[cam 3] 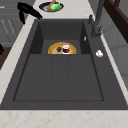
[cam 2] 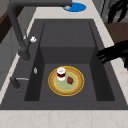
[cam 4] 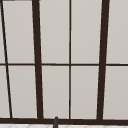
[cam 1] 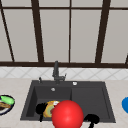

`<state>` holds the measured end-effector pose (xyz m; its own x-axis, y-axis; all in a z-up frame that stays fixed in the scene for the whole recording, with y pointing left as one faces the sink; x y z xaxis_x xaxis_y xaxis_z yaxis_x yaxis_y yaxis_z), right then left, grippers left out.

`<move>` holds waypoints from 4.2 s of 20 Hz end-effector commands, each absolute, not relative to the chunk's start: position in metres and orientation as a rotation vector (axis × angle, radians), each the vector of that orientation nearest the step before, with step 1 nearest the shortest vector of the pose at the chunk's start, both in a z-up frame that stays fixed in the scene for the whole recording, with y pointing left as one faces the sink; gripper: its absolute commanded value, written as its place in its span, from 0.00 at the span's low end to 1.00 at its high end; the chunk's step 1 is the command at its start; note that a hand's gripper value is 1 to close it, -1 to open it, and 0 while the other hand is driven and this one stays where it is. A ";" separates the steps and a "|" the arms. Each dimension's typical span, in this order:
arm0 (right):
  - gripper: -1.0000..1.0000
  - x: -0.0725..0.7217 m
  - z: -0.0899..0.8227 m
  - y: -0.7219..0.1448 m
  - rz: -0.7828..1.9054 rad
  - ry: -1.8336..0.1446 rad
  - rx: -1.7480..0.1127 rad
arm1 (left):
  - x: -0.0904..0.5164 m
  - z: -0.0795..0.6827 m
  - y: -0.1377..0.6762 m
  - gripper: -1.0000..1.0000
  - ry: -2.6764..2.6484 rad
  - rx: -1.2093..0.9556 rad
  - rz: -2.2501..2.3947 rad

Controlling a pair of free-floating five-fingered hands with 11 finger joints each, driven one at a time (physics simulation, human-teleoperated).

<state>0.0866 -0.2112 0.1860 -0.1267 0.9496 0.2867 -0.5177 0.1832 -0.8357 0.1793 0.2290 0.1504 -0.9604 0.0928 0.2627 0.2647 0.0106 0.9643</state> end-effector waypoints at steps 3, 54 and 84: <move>0.50 0.087 0.186 -0.211 1.367 -1.056 -0.542 | 0.210 0.150 0.202 0.00 -2.088 -0.405 -2.107; 0.50 0.087 0.186 -0.211 1.363 -1.057 -0.542 | 0.394 0.066 0.125 0.00 -1.975 -0.611 -1.945; 0.50 0.087 0.186 -0.211 1.363 -1.057 -0.542 | 0.443 -0.006 0.138 0.00 -1.920 -0.677 -1.888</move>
